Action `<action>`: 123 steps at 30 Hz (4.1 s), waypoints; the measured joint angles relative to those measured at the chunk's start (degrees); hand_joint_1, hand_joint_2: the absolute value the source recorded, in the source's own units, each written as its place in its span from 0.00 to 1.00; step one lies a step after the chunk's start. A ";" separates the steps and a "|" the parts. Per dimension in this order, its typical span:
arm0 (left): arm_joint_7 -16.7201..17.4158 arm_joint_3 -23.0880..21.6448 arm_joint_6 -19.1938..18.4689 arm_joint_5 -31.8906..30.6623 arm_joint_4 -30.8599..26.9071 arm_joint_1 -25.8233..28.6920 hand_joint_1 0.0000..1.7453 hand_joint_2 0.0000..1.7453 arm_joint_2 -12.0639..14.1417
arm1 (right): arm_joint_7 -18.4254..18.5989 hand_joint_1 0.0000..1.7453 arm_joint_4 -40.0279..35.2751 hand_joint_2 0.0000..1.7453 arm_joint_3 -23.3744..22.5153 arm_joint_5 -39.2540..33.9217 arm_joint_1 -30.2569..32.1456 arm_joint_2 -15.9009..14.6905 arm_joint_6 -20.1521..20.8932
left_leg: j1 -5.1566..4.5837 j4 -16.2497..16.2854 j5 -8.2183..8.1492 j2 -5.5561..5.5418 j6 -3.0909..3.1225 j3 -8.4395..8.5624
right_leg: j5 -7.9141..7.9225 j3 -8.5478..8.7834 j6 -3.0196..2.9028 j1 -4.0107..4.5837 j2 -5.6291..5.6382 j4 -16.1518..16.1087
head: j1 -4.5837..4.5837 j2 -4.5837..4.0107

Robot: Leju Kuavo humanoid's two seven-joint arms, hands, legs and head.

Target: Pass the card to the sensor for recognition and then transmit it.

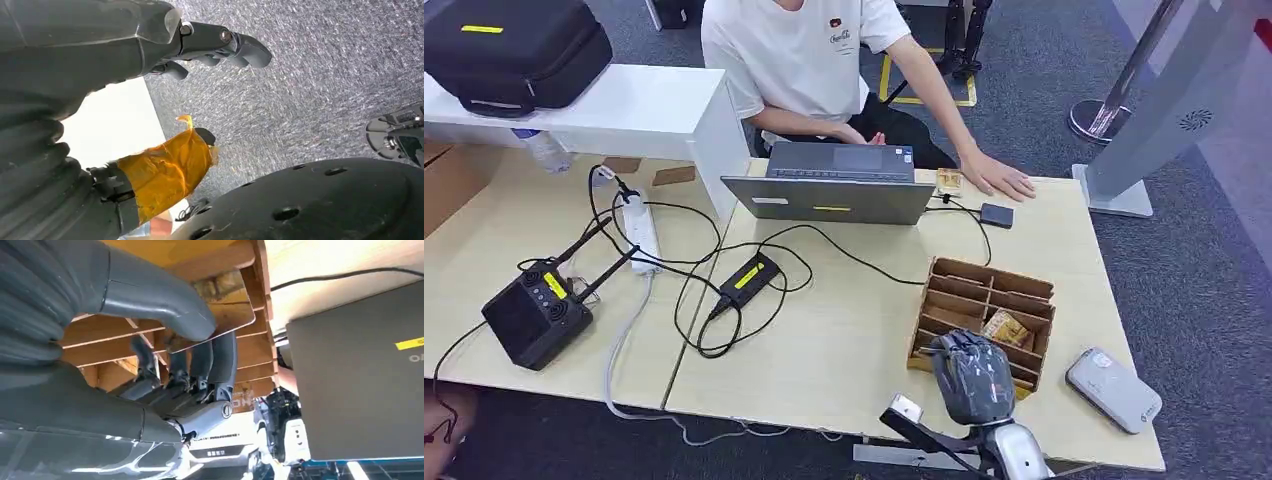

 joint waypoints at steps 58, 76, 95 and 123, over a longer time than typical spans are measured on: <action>0.04 -1.01 3.41 -1.20 0.00 0.06 0.00 1.00 1.05 | -1.33 1.00 -6.56 1.00 -4.22 -1.16 -4.78 -4.22 1.57 | -0.01 0.01 0.00 -0.01 0.00 -0.01 | 0.01 0.01 0.00 0.00 0.00 0.00 | 0.00 0.00; 0.04 -1.01 3.23 -1.20 0.00 0.07 0.00 1.00 1.22 | -1.36 1.00 -6.54 1.00 -4.13 -1.81 -6.68 -5.46 2.86 | -0.01 0.00 0.00 -0.01 0.00 -0.01 | 0.01 0.01 -0.01 0.00 -0.01 0.00 | 0.00 0.00; 0.04 -1.01 3.15 -1.22 0.00 0.08 0.00 1.00 1.25 | -1.46 1.00 -6.56 1.00 -4.13 -2.01 -7.56 -5.79 3.06 | -0.01 0.00 0.00 -0.01 0.00 -0.01 | 0.01 0.01 -0.01 0.00 0.00 0.01 | 0.00 0.00; 0.11 -2.60 1.18 -1.66 0.00 0.01 0.00 1.00 2.01 | 5.05 1.00 4.05 1.00 0.79 -11.98 -47.52 -13.40 20.00 | -0.20 0.01 0.56 0.07 0.03 -0.57 | 0.51 -0.69 0.09 -0.23 0.12 0.19 | -0.02 0.00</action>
